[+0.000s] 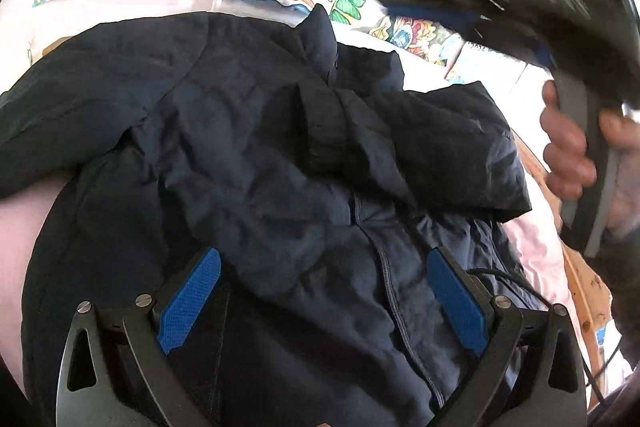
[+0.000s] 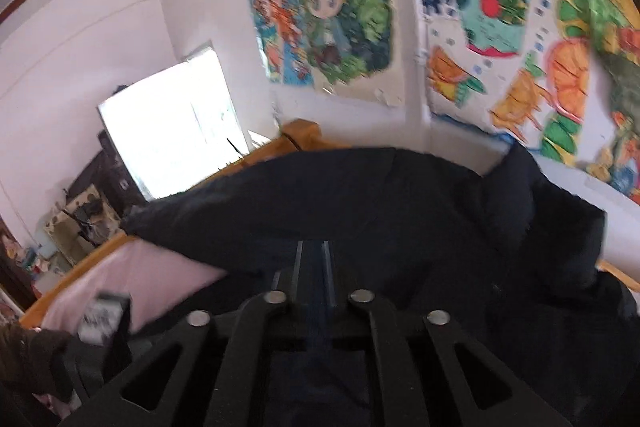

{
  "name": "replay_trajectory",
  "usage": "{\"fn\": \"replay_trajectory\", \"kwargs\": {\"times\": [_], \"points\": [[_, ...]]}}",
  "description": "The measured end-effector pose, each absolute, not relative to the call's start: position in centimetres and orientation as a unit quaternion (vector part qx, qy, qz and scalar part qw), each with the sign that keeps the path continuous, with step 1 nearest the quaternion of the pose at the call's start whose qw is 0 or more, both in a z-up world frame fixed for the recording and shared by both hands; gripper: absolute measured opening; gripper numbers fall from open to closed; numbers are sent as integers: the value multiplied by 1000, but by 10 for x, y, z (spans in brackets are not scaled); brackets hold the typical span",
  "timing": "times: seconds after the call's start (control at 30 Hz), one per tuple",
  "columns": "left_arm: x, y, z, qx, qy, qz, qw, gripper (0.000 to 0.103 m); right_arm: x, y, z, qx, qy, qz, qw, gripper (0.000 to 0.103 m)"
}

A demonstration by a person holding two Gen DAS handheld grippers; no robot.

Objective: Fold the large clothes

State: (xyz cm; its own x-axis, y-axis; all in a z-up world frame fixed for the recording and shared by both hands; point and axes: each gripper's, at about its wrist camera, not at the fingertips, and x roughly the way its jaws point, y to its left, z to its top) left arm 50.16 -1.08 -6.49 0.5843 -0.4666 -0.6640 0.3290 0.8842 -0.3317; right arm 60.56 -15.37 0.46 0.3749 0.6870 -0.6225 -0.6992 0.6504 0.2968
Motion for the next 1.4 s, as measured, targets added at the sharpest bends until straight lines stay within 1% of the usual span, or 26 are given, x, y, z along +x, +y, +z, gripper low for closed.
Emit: {"fn": "replay_trajectory", "kwargs": {"times": [0.03,0.07,0.17,0.2,0.27,0.3,0.37,0.47,0.6,0.63,0.67,0.7,0.73,0.77,0.83,0.87,0.9,0.93,1.1,1.23,1.3,1.33,1.4], "points": [[507,-12,-65,-87,397,-225,886,101,604,-173,3,-2,374,402,836,35],[513,-14,-64,-86,397,-226,885,101,602,-186,2,0,373,392,841,45],[537,-24,-62,-72,394,-235,885,101,596,-232,-2,-6,374,345,861,62],[545,-30,-60,-62,388,-236,889,101,592,-254,-4,-3,376,326,867,64],[562,-39,-61,-53,385,-244,888,101,582,-288,-6,5,377,293,879,73],[570,-43,-62,-52,387,-247,887,101,578,-305,-8,10,373,279,885,75],[588,-55,-68,-46,395,-244,884,101,568,-333,-8,15,363,249,898,85],[613,-67,-79,-38,411,-229,882,101,550,-376,-13,30,337,209,918,91],[631,-69,-93,-58,426,-220,875,98,538,-414,-29,71,319,177,928,94],[634,-68,-96,-72,434,-223,870,93,538,-423,-37,85,328,175,924,94],[636,-68,-98,-78,437,-223,868,82,538,-426,-42,89,336,175,921,94],[639,-69,-101,-81,443,-220,865,74,540,-429,-47,91,343,175,918,94],[640,-70,-101,-83,445,-217,865,59,538,-433,-51,90,343,174,919,94],[642,-71,-102,-91,449,-221,861,47,537,-435,-56,93,346,174,917,94],[641,-74,-99,-97,449,-211,863,42,536,-439,-65,97,352,174,915,94],[638,-77,-95,-96,441,-206,868,29,534,-441,-69,96,355,173,913,94],[635,-78,-90,-93,433,-199,874,13,534,-441,-71,96,357,173,913,94],[631,-80,-85,-86,430,-189,879,1,535,-442,-76,95,360,172,912,94],[603,-71,-51,-74,378,-161,909,1,533,-442,-85,93,368,170,909,94],[575,-44,-37,-60,358,-116,924,1,528,-438,-82,78,363,171,913,94],[570,-36,-38,-32,359,-91,928,1,526,-433,-81,66,355,168,917,94],[572,-35,-44,-6,366,-76,927,1,526,-431,-81,60,353,164,919,94],[577,-32,-58,10,380,-70,922,1,529,-425,-84,40,351,146,924,94]]}}
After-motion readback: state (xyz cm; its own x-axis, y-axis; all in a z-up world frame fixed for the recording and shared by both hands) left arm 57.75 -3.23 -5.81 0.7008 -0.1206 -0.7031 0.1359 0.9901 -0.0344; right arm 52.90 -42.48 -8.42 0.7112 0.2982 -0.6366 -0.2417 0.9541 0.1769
